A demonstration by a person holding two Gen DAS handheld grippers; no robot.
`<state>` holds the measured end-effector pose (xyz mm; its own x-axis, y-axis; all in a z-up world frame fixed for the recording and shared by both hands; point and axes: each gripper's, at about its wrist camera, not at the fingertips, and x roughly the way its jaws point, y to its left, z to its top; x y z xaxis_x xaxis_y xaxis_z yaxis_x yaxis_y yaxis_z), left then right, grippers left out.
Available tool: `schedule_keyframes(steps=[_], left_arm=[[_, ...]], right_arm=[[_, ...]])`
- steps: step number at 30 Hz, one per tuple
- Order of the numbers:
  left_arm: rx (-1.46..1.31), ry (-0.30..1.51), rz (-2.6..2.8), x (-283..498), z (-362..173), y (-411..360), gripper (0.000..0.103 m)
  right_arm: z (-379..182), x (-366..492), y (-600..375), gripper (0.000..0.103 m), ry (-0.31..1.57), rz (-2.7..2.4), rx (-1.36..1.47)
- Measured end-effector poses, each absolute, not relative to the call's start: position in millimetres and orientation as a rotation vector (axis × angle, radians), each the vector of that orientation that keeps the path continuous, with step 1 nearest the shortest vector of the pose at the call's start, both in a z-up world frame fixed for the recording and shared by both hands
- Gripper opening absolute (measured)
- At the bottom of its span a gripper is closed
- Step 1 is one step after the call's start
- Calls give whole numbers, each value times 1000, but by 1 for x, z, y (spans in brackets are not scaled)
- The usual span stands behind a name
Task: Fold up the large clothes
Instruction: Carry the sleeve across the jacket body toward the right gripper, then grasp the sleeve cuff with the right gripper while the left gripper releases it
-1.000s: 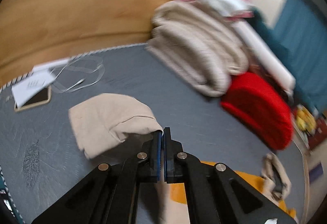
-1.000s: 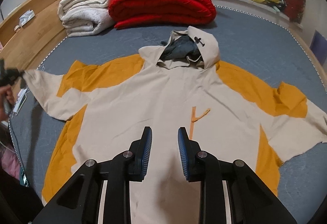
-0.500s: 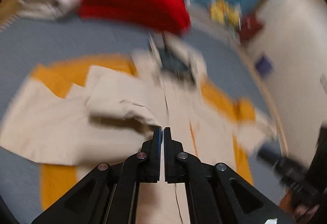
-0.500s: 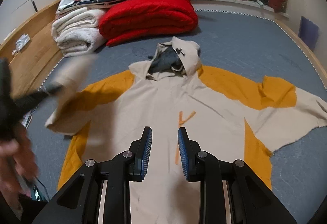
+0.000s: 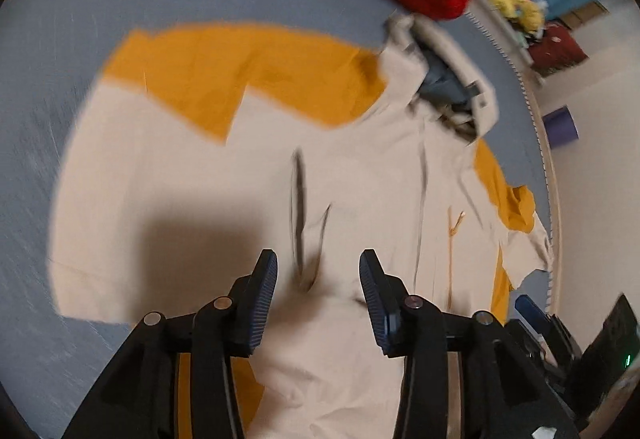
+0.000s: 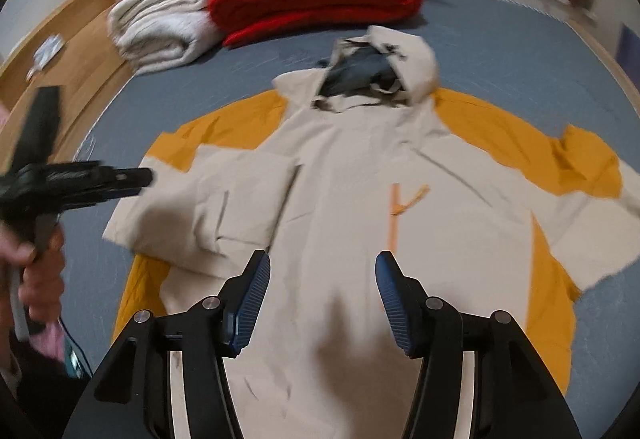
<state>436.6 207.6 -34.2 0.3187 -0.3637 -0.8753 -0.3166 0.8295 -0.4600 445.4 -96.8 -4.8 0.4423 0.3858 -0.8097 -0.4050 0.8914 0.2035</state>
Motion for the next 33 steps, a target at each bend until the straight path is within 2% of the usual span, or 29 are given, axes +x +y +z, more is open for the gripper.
schedule_keyframes(steps=[5, 7, 9, 10, 11, 14, 21, 30, 32, 33], left_arm=[[-749, 1322, -87, 428, -69, 202, 40], [-735, 1318, -85, 433, -73, 194, 40], [-694, 1323, -56, 437, -78, 190, 36], [-682, 1324, -43, 437, -80, 190, 25], [-682, 1322, -44, 437, -82, 191, 9], [-696, 1281, -95, 438, -74, 188, 2], [-749, 1177, -394, 446, -33, 152, 0], [-735, 1207, -451, 447, -34, 134, 0], [-734, 1208, -449, 449, -32, 132, 0], [-740, 1200, -450, 449, -29, 136, 0]], right_arm=[[-10, 432, -66, 54, 945, 552, -124], [-13, 429, -56, 40, 932, 580, -137], [-15, 428, -49, 38, 933, 609, -140], [-17, 427, -46, 38, 932, 622, -142], [-18, 426, -44, 38, 931, 631, -144], [-23, 426, -36, 38, 933, 669, -138], [-40, 431, -21, 41, 970, 728, -148], [-60, 446, -9, 41, 985, 656, -167], [-61, 448, -8, 39, 970, 641, -161], [-60, 448, -7, 29, 961, 634, -157]])
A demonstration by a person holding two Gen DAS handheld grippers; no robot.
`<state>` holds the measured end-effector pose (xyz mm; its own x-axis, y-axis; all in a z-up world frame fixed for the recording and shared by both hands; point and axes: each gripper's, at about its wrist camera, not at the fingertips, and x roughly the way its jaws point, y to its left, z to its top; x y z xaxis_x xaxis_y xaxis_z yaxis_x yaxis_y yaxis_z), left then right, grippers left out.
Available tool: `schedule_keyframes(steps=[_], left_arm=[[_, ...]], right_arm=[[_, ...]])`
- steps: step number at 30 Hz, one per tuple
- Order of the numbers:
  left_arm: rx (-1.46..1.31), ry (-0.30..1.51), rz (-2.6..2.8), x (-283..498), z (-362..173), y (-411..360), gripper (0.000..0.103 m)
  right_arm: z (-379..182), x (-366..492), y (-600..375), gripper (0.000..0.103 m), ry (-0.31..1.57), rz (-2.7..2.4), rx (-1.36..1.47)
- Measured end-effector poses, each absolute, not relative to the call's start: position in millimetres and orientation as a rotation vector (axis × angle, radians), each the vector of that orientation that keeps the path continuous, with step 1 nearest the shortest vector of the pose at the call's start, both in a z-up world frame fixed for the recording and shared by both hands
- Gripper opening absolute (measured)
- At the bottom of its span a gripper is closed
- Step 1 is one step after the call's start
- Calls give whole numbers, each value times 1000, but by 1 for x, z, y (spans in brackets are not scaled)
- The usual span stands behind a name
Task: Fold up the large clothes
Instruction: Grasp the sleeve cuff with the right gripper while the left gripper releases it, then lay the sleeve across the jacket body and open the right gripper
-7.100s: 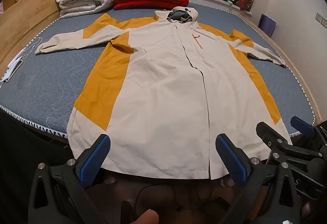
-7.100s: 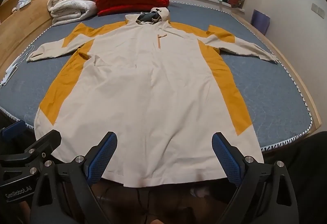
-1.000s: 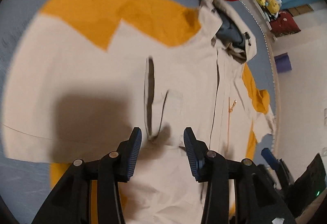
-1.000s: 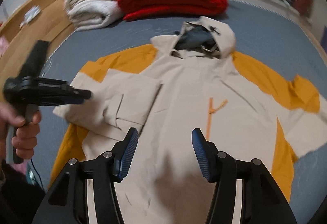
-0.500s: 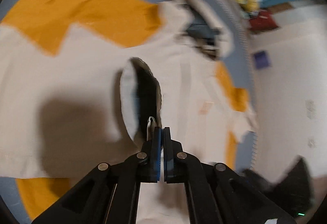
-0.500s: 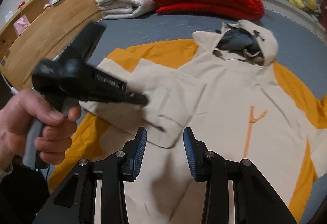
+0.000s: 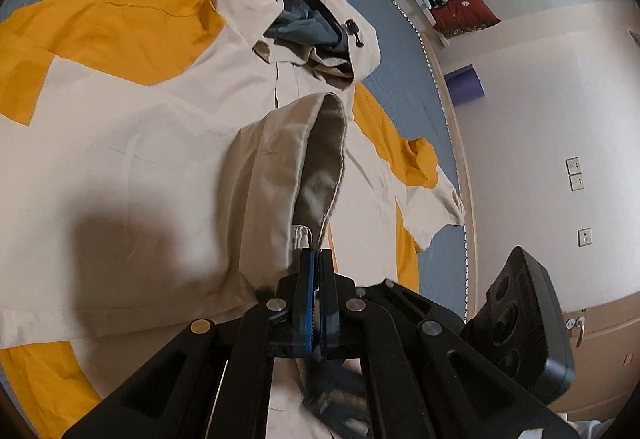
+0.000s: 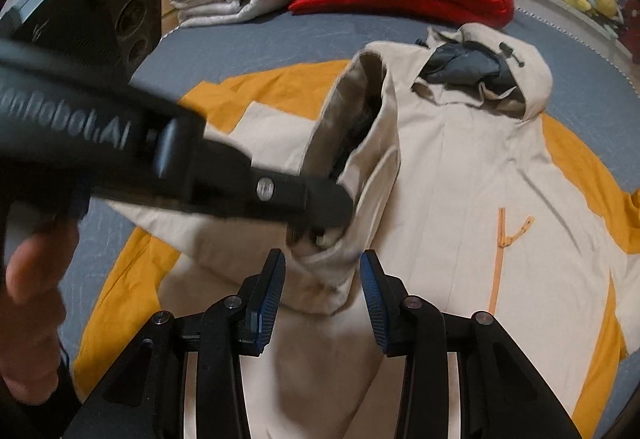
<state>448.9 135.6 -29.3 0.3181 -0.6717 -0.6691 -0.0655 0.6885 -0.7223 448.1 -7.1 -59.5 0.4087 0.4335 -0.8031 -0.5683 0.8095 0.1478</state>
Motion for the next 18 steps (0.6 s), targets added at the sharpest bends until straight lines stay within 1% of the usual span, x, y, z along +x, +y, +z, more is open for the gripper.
schedule_keyframes(steps=[1, 3, 4, 8, 12, 15, 18], left_arm=[[-750, 1188, -453, 449, -27, 140, 0], [-755, 1160, -445, 448, -19, 149, 0], [-749, 1147, -442, 449, -16, 151, 2], [-650, 1078, -304, 450, 3, 174, 2], [-495, 1032, -139, 448, 16, 192, 2], [-431, 1029, -67, 448, 19, 201, 2], [-372, 1039, 12, 445, 17, 213, 2]], right_arm=[[-58, 448, -7, 21, 955, 628, -157], [-55, 449, -10, 16, 940, 609, -153], [-52, 450, -15, 15, 932, 597, -138], [-36, 455, -39, 13, 918, 547, -50], [-15, 462, -69, 12, 891, 496, 37], [-6, 466, -93, 11, 873, 442, 69], [-9, 475, -117, 11, 897, 378, 88]])
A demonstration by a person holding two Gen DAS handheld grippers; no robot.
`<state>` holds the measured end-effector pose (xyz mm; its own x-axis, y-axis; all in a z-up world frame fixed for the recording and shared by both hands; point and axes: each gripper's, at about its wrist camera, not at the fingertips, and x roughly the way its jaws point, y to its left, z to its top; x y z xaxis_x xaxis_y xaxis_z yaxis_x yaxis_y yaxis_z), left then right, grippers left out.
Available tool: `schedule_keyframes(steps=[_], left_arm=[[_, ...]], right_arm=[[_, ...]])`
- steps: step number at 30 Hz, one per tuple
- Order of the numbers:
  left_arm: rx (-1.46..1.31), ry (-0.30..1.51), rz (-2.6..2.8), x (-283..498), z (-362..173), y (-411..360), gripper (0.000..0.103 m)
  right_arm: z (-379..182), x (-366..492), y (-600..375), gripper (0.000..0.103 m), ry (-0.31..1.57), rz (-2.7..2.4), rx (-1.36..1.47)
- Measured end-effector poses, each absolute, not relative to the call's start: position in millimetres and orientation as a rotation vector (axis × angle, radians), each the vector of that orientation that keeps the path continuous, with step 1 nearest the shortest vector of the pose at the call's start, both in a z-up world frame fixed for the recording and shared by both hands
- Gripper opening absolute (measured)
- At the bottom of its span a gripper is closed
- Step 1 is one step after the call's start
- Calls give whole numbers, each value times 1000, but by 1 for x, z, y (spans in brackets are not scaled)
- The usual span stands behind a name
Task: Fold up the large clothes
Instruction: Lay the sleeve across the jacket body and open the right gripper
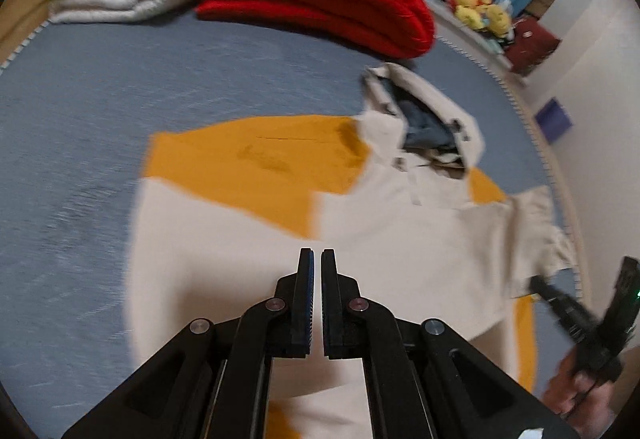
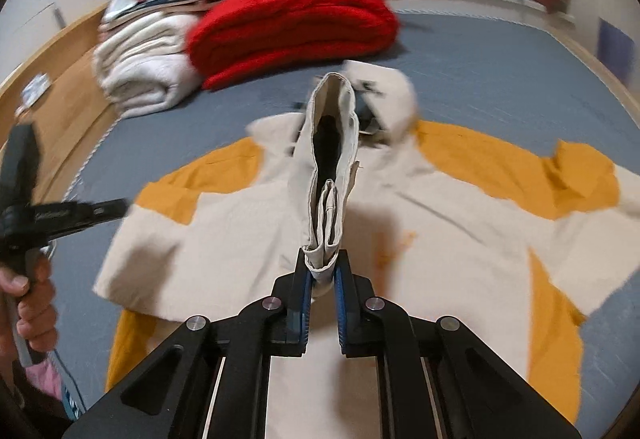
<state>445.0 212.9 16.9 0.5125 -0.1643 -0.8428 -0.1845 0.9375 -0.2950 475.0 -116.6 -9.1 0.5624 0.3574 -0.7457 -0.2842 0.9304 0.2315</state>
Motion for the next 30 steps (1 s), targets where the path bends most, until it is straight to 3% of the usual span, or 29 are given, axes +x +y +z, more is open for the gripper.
schedule_keyframes(steps=[17, 20, 21, 24, 30], left_arm=[[-304, 1242, -6, 445, -42, 205, 2], [-299, 1312, 21, 444, -66, 205, 10], [-286, 1358, 58, 443, -78, 206, 11], [-283, 1416, 112, 440, -99, 209, 11], [-241, 1356, 121, 441, -82, 197, 15]], right_arm=[[-37, 511, -259, 11, 971, -26, 235], [-46, 515, -272, 15, 1008, -54, 285], [-49, 514, -278, 21, 1010, -91, 302], [-48, 509, -305, 25, 973, -283, 332], [-46, 518, -311, 26, 932, -129, 436]])
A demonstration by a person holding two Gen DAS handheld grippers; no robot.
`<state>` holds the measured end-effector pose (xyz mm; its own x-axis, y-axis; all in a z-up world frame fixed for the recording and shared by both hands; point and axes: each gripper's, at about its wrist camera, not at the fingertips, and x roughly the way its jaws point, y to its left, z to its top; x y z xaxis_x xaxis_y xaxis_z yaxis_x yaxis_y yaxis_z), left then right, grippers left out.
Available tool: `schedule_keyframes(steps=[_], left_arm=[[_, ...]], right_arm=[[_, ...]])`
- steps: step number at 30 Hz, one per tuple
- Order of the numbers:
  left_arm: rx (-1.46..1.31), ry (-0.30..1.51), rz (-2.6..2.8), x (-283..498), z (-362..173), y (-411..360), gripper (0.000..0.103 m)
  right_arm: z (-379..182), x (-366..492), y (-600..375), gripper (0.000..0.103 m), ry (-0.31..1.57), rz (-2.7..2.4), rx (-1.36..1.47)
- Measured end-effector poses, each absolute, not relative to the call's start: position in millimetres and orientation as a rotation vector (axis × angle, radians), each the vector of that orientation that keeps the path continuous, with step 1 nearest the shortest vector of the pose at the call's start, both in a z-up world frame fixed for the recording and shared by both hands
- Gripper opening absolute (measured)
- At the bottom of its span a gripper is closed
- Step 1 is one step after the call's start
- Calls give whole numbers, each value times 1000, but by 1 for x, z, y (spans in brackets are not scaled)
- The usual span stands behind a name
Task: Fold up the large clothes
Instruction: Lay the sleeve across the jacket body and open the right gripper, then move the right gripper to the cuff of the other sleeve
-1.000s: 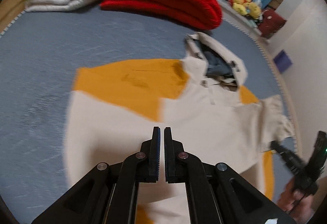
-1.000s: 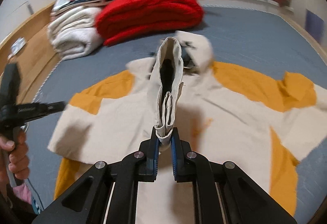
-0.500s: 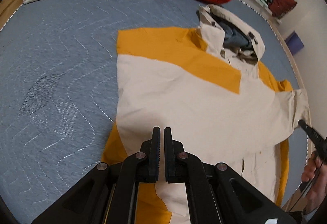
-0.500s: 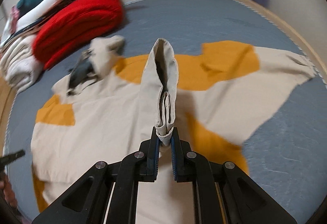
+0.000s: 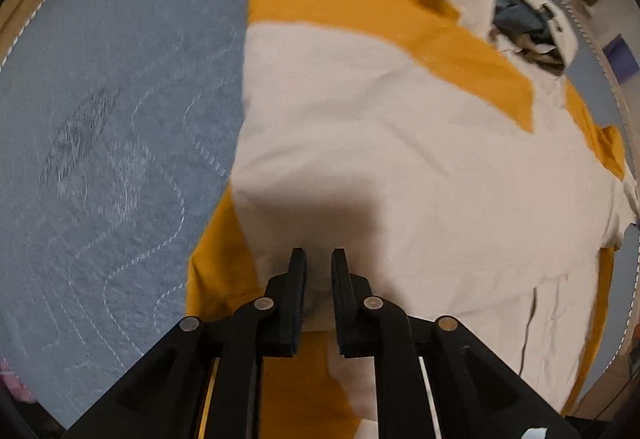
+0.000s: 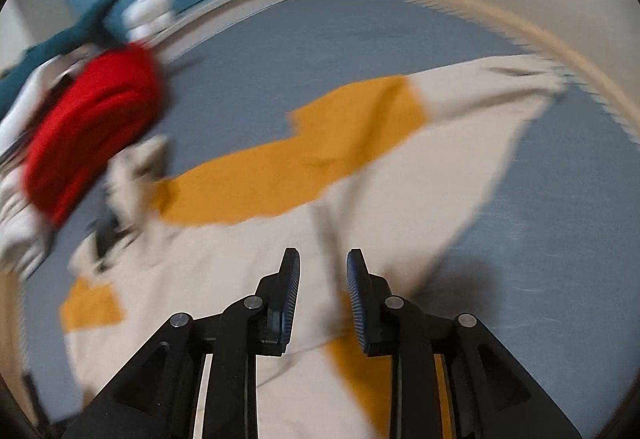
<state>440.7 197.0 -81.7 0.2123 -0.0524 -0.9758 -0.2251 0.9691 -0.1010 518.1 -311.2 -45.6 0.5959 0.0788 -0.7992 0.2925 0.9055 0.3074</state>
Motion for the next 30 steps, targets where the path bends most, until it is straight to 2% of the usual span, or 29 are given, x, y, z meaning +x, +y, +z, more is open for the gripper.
schedule_keyframes(steps=[1, 5, 7, 9, 12, 14, 17, 22, 27, 29, 30], left_arm=[[-244, 1361, 117, 440, -85, 197, 19], [-284, 1412, 143, 437, -106, 206, 19], [-264, 1397, 159, 437, -98, 201, 19], [-258, 1360, 152, 438, -86, 191, 20], [-271, 1318, 86, 437, -74, 173, 24], [-228, 1308, 74, 437, -80, 159, 32], [-198, 1389, 110, 435, -112, 153, 32], [-150, 1300, 109, 438, -72, 126, 33], [-43, 1156, 84, 430, -34, 95, 41], [-22, 1113, 82, 424, -24, 91, 45], [-17, 1089, 75, 420, -18, 88, 47]], right_arm=[[-52, 525, -304, 26, 962, -66, 449], [-97, 539, -293, 26, 1163, -23, 439], [-120, 540, -299, 26, 1251, -92, 419], [-125, 539, -307, 26, 1260, -120, 450], [-111, 539, -309, 26, 1223, -117, 418], [-105, 538, -308, 26, 1208, -110, 398], [-101, 535, -307, 26, 1194, -130, 370], [-71, 534, -311, 26, 1095, -142, 266], [-24, 533, -304, 26, 924, -111, 149], [-7, 531, -300, 29, 859, -84, 104], [3, 530, -300, 41, 823, -81, 80]])
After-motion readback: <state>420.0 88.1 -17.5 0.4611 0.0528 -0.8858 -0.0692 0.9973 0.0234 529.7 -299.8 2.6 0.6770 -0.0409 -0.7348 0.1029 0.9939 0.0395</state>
